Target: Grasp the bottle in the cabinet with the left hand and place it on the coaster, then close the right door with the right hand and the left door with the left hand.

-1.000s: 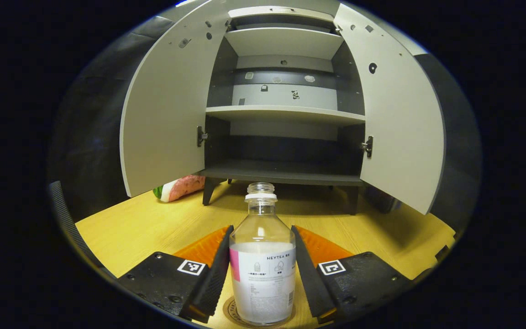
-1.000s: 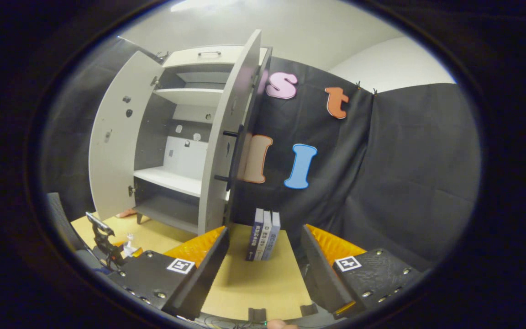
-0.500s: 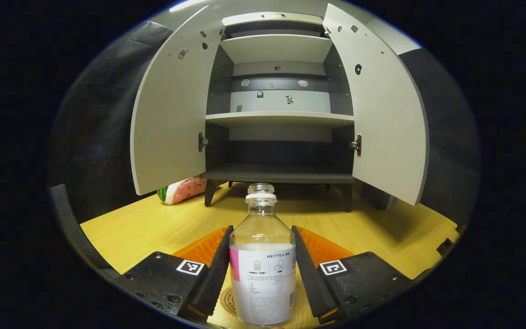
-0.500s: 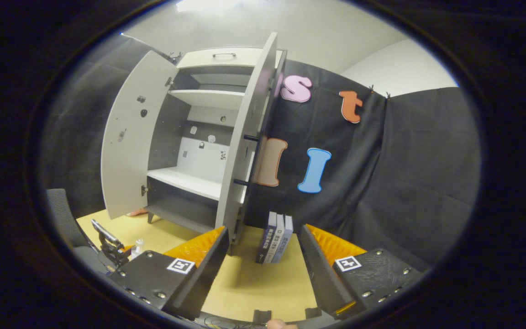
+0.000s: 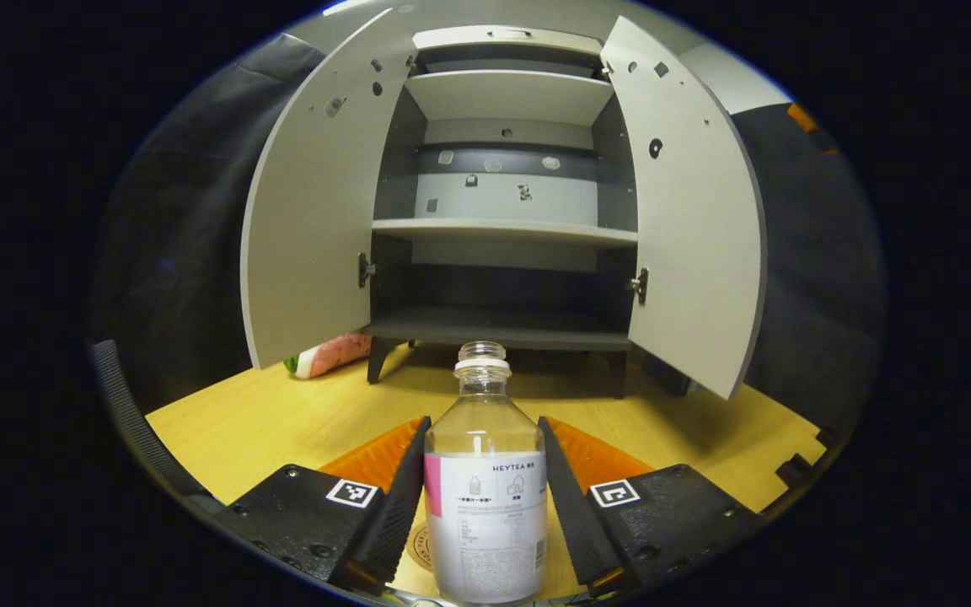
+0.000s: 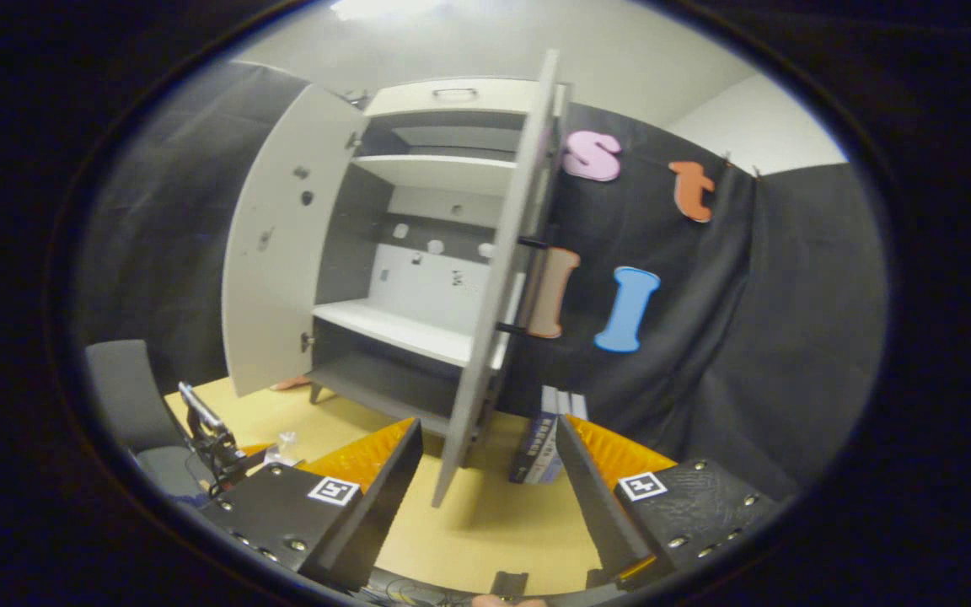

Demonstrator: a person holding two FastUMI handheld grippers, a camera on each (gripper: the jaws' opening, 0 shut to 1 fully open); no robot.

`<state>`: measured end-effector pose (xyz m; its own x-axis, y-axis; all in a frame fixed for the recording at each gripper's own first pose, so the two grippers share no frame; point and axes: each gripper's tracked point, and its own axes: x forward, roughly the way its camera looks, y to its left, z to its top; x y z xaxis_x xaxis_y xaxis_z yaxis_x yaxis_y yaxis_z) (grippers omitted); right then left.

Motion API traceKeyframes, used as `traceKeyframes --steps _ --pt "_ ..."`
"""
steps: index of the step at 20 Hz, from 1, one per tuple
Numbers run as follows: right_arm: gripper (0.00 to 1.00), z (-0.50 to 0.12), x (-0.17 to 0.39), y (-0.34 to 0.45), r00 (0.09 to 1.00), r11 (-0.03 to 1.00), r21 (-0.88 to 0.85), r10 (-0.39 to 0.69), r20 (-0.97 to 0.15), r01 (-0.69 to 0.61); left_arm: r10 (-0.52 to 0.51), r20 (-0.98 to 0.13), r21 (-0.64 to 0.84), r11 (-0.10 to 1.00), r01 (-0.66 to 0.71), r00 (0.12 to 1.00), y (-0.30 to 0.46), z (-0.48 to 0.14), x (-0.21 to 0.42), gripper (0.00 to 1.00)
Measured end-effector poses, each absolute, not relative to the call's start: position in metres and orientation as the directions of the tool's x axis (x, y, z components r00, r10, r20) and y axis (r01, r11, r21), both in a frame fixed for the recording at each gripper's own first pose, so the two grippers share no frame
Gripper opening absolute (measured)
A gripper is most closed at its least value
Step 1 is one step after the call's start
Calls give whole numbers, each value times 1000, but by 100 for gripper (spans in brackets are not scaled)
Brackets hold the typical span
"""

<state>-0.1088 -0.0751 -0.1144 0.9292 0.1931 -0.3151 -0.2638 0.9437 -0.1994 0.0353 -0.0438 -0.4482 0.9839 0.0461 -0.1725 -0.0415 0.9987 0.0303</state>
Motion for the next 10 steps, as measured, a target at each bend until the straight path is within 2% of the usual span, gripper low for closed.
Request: traceKeyframes --steps 2,5,10 --pt "96 -117 -106 -17 884 896 -176 338 -323 -407 -10 -137 16 1000 12 990 -54 -422 32 76" --pt "94 -121 -84 46 821 822 -176 471 -321 -541 -97 -93 38 994 101 991 -67 -385 19 76" --pt "96 -176 -46 89 736 771 -109 541 -407 -627 -184 -22 63 981 185 983 -79 -326 3 76"
